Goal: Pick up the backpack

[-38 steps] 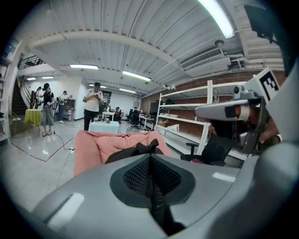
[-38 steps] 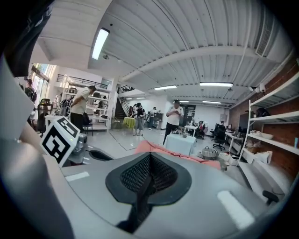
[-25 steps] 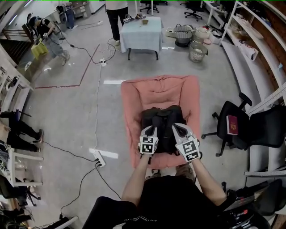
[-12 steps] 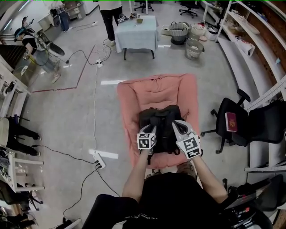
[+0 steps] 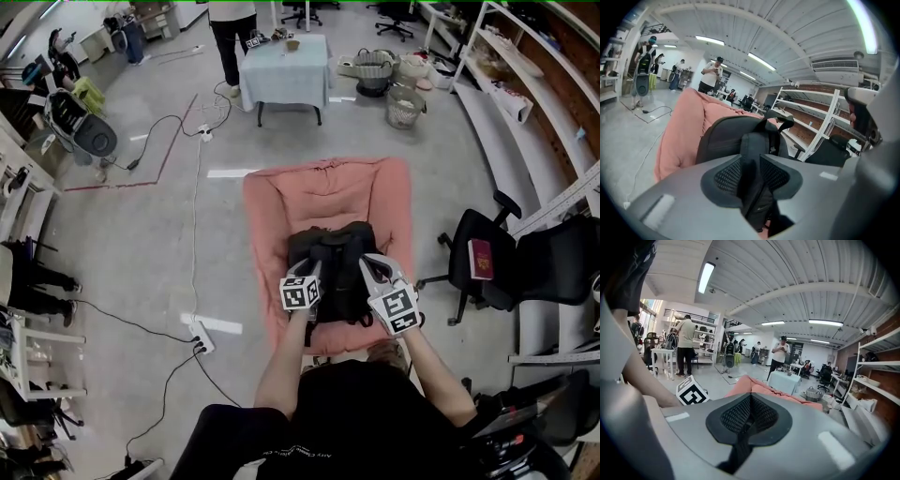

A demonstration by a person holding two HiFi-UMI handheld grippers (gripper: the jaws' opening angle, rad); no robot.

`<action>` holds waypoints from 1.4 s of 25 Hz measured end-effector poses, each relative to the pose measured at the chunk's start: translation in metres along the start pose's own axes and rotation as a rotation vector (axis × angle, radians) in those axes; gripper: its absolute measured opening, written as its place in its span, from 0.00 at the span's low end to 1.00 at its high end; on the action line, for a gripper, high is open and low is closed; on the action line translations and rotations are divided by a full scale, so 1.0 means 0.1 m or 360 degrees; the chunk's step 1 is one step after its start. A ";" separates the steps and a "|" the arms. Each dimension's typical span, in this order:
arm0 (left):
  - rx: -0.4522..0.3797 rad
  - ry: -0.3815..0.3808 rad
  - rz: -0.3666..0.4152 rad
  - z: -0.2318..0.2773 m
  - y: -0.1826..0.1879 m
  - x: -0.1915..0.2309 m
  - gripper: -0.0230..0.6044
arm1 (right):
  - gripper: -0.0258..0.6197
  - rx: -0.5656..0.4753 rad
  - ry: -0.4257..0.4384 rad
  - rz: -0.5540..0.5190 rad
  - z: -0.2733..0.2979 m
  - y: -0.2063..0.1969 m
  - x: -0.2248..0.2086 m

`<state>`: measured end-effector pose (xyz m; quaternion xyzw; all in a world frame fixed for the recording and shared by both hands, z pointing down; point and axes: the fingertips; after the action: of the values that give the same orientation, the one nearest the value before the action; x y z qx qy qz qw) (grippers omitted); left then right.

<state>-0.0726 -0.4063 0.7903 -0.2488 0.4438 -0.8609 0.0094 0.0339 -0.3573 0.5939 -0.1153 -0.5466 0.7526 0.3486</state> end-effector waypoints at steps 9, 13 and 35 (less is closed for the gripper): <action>0.0049 -0.0113 -0.0110 -0.02 -0.22 -0.06 0.31 | 0.06 -0.0009 0.0010 0.0014 0.00 -0.03 0.01; 0.0039 -0.0138 -0.0228 0.06 -0.20 -0.12 0.31 | 0.06 -0.0014 0.0012 0.0016 -0.01 -0.04 0.03; -0.0001 -0.0558 -0.0297 -0.75 -0.07 -0.49 0.11 | 0.06 0.0221 0.0371 0.0195 0.30 -0.69 0.60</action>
<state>-0.0607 -0.3334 0.7392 -0.4349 0.4107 -0.8013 0.0066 0.0011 -0.3300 0.6802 -0.2106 -0.4410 0.7900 0.3703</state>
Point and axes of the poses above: the fingertips, and each gripper's own axes: z forward along the fingers, x to its left, y out of its top, and after that the axes turned 1 degree about -z, right-handed
